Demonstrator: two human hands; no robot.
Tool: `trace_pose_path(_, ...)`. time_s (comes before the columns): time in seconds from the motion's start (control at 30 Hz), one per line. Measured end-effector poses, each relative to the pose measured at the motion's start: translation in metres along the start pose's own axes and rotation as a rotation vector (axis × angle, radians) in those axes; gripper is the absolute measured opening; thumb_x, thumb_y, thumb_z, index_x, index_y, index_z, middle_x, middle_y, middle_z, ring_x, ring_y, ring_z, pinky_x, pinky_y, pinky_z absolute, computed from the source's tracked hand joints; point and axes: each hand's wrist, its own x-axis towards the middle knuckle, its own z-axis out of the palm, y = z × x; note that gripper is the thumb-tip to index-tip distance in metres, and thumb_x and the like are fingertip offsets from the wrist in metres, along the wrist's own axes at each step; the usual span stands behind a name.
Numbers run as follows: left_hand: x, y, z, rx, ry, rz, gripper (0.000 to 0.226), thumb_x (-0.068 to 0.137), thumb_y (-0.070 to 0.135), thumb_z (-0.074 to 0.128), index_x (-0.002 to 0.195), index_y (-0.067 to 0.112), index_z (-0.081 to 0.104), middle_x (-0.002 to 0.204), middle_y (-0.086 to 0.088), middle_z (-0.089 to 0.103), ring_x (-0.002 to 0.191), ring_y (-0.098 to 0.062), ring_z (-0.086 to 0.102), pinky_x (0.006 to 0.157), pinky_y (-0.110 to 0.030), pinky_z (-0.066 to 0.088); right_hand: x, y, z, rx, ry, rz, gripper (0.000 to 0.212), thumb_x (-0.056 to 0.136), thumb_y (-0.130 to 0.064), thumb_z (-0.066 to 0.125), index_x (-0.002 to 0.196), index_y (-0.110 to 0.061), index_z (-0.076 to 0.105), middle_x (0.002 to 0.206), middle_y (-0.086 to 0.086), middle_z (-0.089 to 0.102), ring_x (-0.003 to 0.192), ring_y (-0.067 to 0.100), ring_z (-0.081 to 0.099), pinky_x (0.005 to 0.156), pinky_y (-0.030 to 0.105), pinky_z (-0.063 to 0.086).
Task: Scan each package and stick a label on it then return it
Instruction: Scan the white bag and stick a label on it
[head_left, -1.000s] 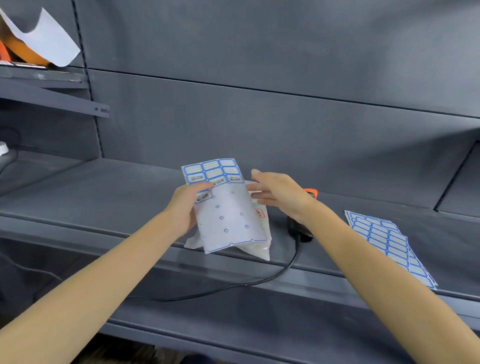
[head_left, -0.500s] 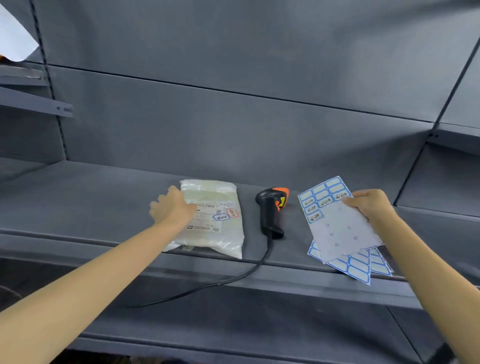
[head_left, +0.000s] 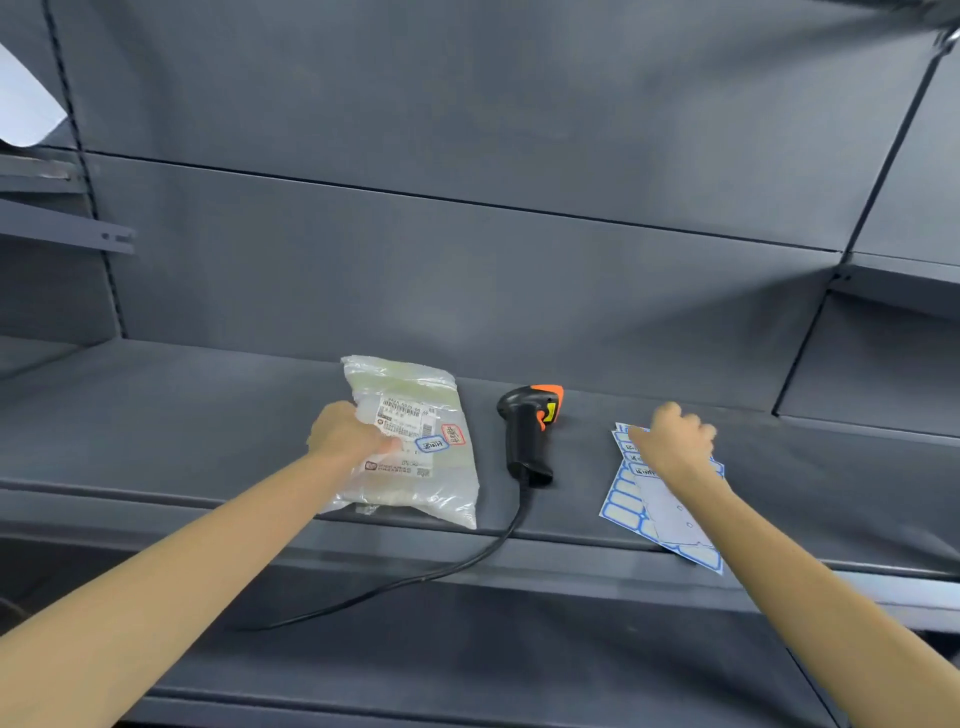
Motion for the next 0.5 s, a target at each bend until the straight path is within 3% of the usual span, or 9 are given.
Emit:
trace_pose_path(0.07, -0.002, -0.006, 0.003, -0.168, 0.030, 0.113, 0.033, 0.079, 0.016, 0.077, 0.101, 0.005, 0.055, 0.104, -0.008, 0.062, 0.090, -0.024, 0.059, 0.068, -0.031, 0.045, -0.007, -0.030, 0.006, 0.050, -0.095, -0.074, 0.046, 0.094, -0.036, 0.048, 0.123, 0.000, 0.046, 0.129, 0.023, 0.051, 0.124, 0.037, 0.042, 0.102, 0.036, 0.027)
trace_pose_path(0.13, -0.004, -0.011, 0.006, -0.325, 0.057, 0.170, 0.029, 0.084, 0.016, 0.071, 0.106, 0.010, 0.053, 0.100, -0.001, 0.061, 0.090, -0.021, 0.060, 0.061, -0.025, 0.043, -0.014, -0.058, 0.014, 0.106, -0.205, -0.108, 0.047, 0.094, -0.044, 0.044, 0.118, -0.004, 0.050, 0.122, 0.019, 0.055, 0.125, 0.035, 0.045, 0.103, 0.036, 0.028)
trace_pose_path(0.2, -0.005, -0.014, 0.008, -0.423, 0.074, 0.203, 0.021, 0.089, 0.017, 0.064, 0.107, 0.014, 0.053, 0.097, 0.005, 0.061, 0.093, -0.019, 0.062, 0.063, -0.024, 0.044, -0.022, -0.081, 0.022, 0.152, -0.301, -0.143, 0.046, 0.094, -0.047, 0.042, 0.112, -0.008, 0.055, 0.117, 0.015, 0.058, 0.120, 0.034, 0.049, 0.101, 0.037, 0.029)
trace_pose_path(0.37, -0.006, -0.011, 0.008, -0.553, 0.091, 0.275, 0.014, 0.092, 0.015, 0.057, 0.104, 0.022, 0.056, 0.098, 0.007, 0.064, 0.089, -0.011, 0.064, 0.069, -0.026, 0.049, -0.034, -0.113, 0.038, 0.092, -0.414, -0.154, 0.065, 0.090, -0.057, 0.051, 0.135, -0.011, 0.047, 0.138, 0.011, 0.049, 0.129, 0.035, 0.041, 0.103, 0.038, 0.029)
trace_pose_path(0.5, -0.008, -0.009, 0.010, -0.601, 0.075, 0.320, 0.017, 0.092, 0.015, 0.060, 0.097, 0.031, 0.057, 0.098, 0.011, 0.068, 0.085, -0.004, 0.067, 0.069, -0.022, 0.051, -0.030, -0.118, 0.043, 0.122, -0.463, -0.072, 0.067, 0.083, -0.042, 0.069, 0.135, -0.007, 0.045, 0.134, 0.013, 0.051, 0.126, 0.033, 0.046, 0.105, 0.039, 0.038)
